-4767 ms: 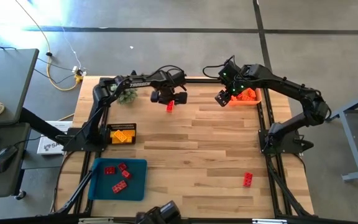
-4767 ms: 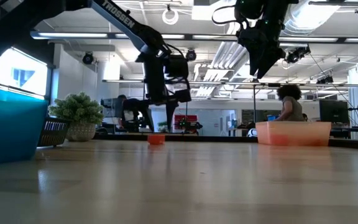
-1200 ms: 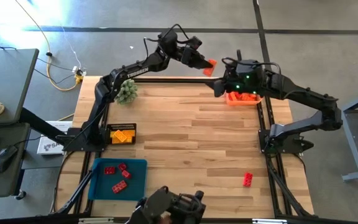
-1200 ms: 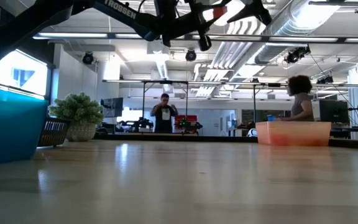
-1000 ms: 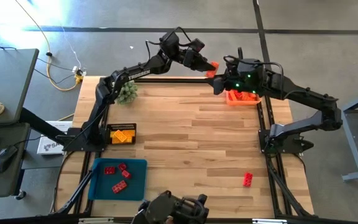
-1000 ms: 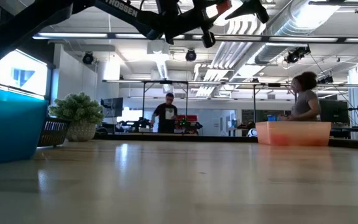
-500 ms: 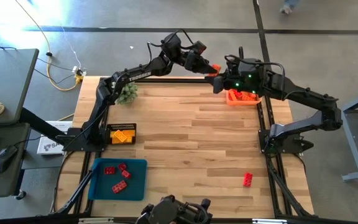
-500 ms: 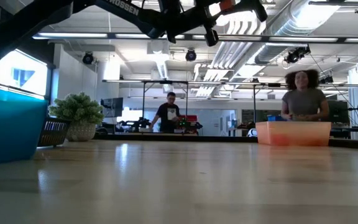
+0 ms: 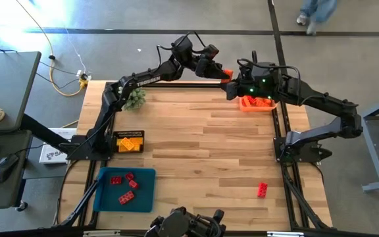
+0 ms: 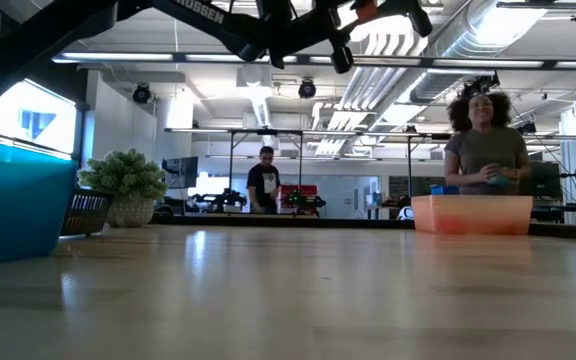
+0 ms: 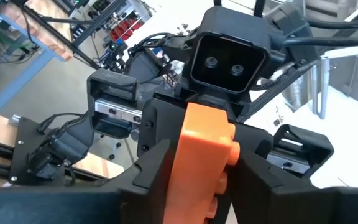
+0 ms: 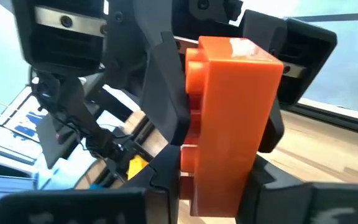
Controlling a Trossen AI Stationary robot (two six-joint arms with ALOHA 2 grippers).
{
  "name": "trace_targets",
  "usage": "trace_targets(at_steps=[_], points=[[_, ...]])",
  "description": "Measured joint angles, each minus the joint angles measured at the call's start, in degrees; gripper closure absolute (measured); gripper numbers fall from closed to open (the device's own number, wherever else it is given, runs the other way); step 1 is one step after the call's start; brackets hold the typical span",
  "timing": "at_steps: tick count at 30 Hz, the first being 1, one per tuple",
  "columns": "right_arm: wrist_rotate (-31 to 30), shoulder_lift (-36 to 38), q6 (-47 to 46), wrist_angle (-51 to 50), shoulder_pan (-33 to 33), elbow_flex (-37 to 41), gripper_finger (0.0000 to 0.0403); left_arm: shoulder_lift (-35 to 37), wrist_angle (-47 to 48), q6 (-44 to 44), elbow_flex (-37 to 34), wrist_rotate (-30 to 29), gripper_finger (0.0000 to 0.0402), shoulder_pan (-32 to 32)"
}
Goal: Sort & place blocks by color
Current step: Put the orange game piece into the orange bin
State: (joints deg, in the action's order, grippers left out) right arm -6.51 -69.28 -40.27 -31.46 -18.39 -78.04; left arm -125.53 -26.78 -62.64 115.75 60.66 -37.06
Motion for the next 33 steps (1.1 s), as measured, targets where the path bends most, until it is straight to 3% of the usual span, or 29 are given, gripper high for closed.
trace_targets(at_steps=[7, 11, 17, 26, 33], points=[[-0.5, -0.1, 0.0, -4.9, 0.1, 0.0, 0.0327, -0.2, 0.5, 3.8, -0.1, 0.8, 0.0237, 0.2], [-0.6, 0.0, 0.3, -7.2, 0.0, 0.0, 0.0327, -0.2, 0.4, 4.3, -0.1, -1.8, 0.0222, 0.2], [-0.8, 0.0, 0.3, -12.4, 0.0, 0.0, 0.0327, -0.2, -0.2, 7.3, -0.1, -4.5, 0.0218, -0.2], [-8.3, -0.1, -1.3, -29.9, -1.8, 0.2, 0.0327, 0.1, -0.5, 7.3, 0.0, -4.7, 0.0218, -1.9], [-11.7, -0.3, 0.4, -36.8, -6.2, 0.2, 0.0327, 0.1, -0.4, 7.2, 0.0, -4.7, 0.0218, -2.7]])
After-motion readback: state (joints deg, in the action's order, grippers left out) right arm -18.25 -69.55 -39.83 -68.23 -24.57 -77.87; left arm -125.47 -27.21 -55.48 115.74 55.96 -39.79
